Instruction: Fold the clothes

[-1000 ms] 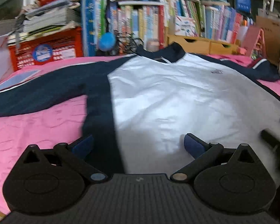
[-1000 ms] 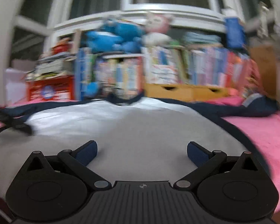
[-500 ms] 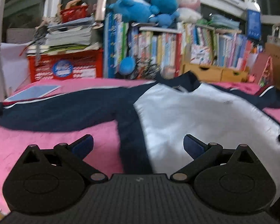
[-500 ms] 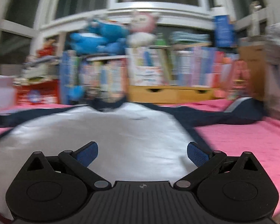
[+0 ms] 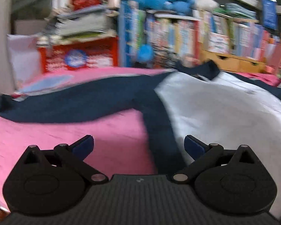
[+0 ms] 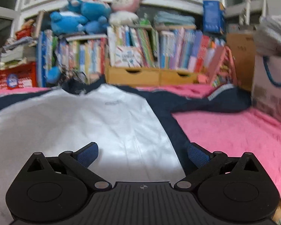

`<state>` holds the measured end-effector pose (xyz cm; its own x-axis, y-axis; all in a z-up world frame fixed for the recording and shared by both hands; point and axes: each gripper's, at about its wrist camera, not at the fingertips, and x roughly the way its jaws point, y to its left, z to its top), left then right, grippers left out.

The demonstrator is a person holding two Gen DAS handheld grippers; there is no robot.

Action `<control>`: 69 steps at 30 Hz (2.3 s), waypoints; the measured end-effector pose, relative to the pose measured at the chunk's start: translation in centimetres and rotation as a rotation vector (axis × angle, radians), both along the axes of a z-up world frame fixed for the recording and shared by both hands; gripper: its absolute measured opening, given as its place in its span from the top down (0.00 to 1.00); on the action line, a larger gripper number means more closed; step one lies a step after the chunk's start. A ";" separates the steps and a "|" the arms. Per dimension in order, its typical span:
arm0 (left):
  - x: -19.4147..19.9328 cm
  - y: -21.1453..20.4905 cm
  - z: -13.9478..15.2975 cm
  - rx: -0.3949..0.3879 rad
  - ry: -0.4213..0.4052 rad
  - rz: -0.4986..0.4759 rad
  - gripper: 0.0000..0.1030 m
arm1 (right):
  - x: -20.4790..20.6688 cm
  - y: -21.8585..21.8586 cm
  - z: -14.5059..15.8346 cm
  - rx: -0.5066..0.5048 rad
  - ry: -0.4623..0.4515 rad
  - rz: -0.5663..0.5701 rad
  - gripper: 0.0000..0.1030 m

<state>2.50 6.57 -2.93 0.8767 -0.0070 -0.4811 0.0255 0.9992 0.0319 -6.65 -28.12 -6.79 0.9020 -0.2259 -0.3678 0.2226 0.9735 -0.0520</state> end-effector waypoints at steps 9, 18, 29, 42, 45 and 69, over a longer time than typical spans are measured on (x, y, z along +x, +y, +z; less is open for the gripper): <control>1.5 -0.9 1.3 -0.160 0.035 -0.046 0.00 | 4.6 4.6 1.2 -0.018 0.034 0.151 0.00; 1.5 -7.9 0.2 -0.214 0.090 -0.245 0.00 | 5.0 4.8 0.9 -0.015 0.064 0.149 0.00; 1.0 -11.3 -2.2 -0.030 0.075 -0.259 0.00 | 6.0 3.4 -0.8 0.061 0.141 0.123 0.00; 0.9 -11.1 -2.3 -0.045 0.071 -0.261 0.00 | 6.2 3.6 -0.8 0.060 0.156 0.119 0.00; 1.0 -10.5 -2.0 -0.047 0.080 -0.257 0.00 | 6.2 3.4 -0.6 0.035 0.164 0.119 0.00; 0.6 -9.9 0.9 -0.154 0.131 -0.238 0.00 | 3.0 -0.9 1.5 0.132 0.133 0.123 0.00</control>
